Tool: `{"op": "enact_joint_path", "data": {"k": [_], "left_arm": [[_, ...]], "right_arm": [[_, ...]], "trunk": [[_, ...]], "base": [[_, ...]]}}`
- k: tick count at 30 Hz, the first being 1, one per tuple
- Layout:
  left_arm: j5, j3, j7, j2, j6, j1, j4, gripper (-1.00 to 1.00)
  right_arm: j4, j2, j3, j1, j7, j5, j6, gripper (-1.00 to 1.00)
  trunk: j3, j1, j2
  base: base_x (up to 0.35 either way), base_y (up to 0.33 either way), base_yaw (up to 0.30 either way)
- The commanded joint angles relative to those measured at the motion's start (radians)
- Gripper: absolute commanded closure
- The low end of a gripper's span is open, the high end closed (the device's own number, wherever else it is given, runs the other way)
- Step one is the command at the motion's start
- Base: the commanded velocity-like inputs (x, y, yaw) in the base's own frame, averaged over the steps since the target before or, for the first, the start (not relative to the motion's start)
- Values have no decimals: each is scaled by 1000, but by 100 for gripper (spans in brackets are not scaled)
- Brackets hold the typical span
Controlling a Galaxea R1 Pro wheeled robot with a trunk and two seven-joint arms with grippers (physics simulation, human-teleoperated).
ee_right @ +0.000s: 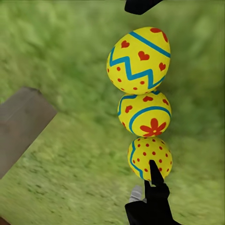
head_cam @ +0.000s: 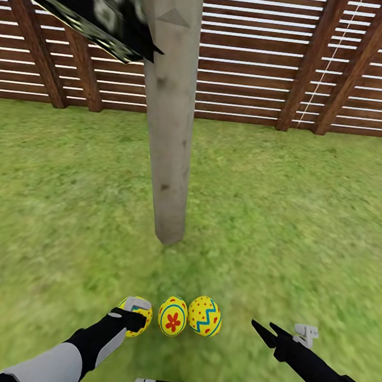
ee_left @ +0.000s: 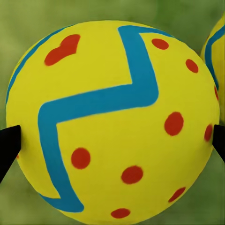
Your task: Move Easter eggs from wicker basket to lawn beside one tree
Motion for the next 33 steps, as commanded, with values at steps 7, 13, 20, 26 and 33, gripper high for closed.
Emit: {"op": "enact_joint_path", "data": {"k": [7,13,20,26,33], "left_arm": [[10,-10,8,1,4,0,-2,100],[10,-10,7,1,3,0,-7,100],[10,-10,6,2,4,0,-60,100],[10,-10,5,2,4,0,-62,100],[10,-9,5,2,4,0,-62,100]], "right_arm": [[0,0,-1,0,2,-6,7,-100],[0,0,-2,0,3,-12,7,-100],[0,0,-2,0,3,-13,7,-100],[0,0,-2,0,3,-12,7,-100],[0,0,-2,0,3,-12,7,-100]], "trunk": [[-1,0,0],[-1,0,0],[-16,2,-1],[-24,3,-2],[-32,3,-2]], "base": [[5,0,0],[0,0,0],[0,0,0],[0,0,0],[0,0,0]]}}
